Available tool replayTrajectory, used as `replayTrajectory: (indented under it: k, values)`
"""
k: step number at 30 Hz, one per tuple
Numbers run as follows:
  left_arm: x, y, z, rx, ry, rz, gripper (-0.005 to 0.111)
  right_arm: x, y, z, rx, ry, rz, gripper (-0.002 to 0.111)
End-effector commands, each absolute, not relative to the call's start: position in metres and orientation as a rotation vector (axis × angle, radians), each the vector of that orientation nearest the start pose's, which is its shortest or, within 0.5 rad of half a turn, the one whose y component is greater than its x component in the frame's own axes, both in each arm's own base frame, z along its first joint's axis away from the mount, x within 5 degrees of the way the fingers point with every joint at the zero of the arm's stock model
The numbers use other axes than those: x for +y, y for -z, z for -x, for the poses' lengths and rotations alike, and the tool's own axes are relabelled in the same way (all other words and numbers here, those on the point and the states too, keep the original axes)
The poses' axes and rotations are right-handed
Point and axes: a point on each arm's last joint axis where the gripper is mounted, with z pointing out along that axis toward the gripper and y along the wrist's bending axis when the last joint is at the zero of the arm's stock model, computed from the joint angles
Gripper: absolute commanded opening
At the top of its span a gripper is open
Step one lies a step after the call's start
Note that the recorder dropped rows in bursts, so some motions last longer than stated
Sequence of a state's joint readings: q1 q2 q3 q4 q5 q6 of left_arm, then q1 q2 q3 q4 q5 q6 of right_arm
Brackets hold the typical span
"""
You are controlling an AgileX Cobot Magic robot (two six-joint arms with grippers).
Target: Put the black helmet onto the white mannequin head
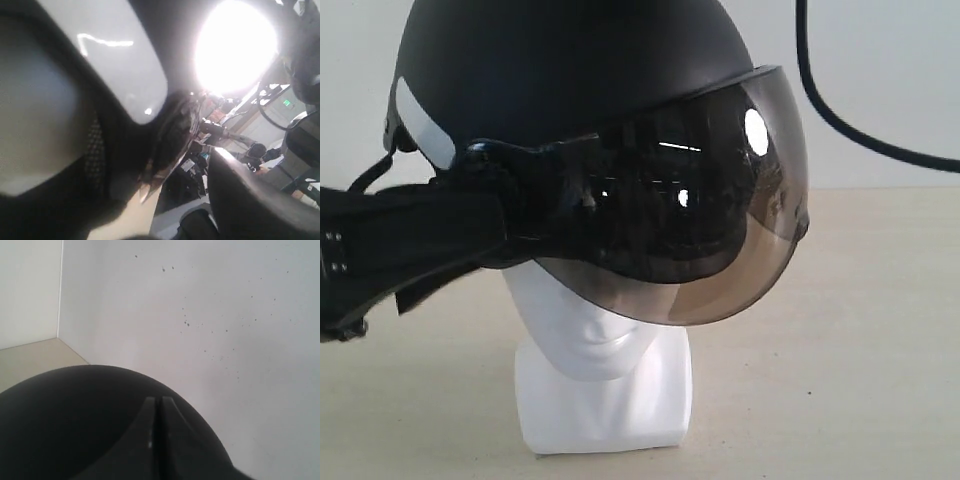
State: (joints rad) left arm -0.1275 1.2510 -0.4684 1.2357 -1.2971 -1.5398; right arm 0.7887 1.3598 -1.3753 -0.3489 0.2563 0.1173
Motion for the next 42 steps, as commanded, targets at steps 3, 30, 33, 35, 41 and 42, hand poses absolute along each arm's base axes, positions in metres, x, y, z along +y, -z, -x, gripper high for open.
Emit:
replayTrajectory:
  k: [3, 30, 33, 35, 41, 42]
  values:
    - [-0.088, -0.225, -0.195, 2.023, 1.249, -0.336, 0.06, 0.223, -0.429, -0.233, 1.608, -0.335, 0.796, 0.0]
    - [-0.08, -0.229, -0.158, 2.153, 1.399, -0.561, 0.004, 0.221, -0.433, -0.231, 1.598, -0.338, 0.794, 0.0]
    - [-0.074, -0.246, -0.148, 2.09, 1.33, -0.53, 0.004, 0.217, -0.436, -0.227, 1.601, -0.335, 0.789, 0.0]
    - [-0.069, -0.259, -0.139, 2.029, 1.261, -0.527, 0.004, 0.217, -0.436, -0.227, 1.604, -0.334, 0.79, 0.0]
    - [-0.055, -0.29, -0.128, 1.879, 0.905, -0.45, 0.004, 0.217, -0.438, -0.227, 1.604, -0.345, 0.782, 0.0]
    - [-0.053, -0.291, -0.129, 1.874, 0.869, -0.427, 0.004, 0.217, -0.438, -0.227, 1.604, -0.345, 0.782, 0.0]
